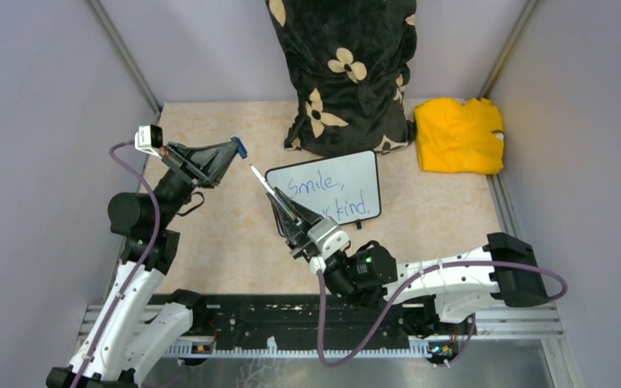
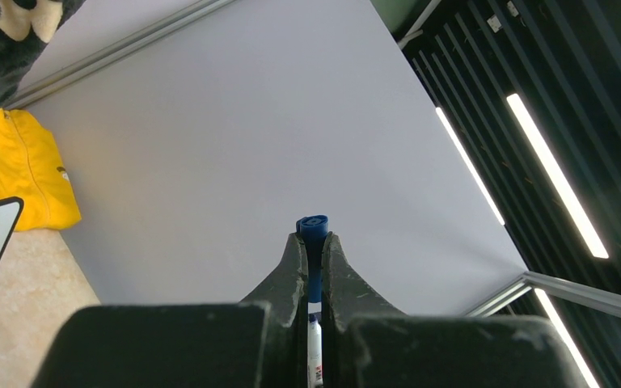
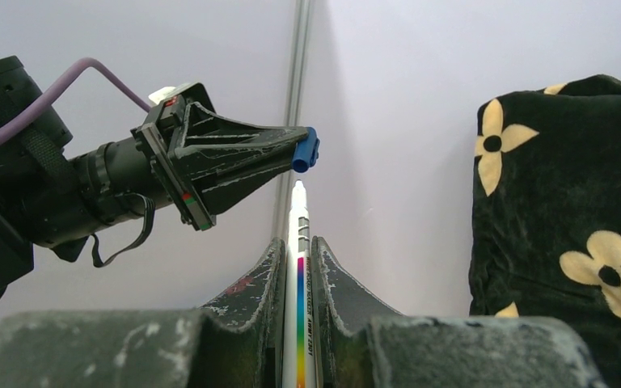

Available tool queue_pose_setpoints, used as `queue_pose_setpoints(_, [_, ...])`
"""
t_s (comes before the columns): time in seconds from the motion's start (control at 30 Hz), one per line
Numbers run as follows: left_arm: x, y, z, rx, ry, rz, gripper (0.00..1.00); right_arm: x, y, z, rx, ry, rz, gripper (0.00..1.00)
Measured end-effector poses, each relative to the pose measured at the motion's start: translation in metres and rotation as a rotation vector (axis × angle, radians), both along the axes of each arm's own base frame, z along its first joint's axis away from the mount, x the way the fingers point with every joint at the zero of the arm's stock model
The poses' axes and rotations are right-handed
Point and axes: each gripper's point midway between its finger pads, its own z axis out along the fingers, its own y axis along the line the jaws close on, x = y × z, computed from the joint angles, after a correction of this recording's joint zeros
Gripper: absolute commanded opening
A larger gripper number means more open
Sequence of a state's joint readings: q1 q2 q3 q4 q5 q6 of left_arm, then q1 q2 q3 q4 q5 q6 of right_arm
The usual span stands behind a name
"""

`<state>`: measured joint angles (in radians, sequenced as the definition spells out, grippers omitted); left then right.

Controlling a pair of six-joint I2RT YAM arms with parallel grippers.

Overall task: Write a sentence on the whiteboard
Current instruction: Close the whiteboard marker at the center of the board.

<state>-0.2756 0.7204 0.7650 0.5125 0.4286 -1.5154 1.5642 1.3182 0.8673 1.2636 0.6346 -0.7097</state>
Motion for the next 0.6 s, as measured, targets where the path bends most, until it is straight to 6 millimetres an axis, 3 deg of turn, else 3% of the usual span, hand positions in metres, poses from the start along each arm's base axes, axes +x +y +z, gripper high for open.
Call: queue_pose_setpoints(0.6, [-0.0027,-0.0062,-0.0036,0.023,0.007,-0.027,0.0,0.0,0.0021,-0.0005,0.001,0.003,0.002,0.0])
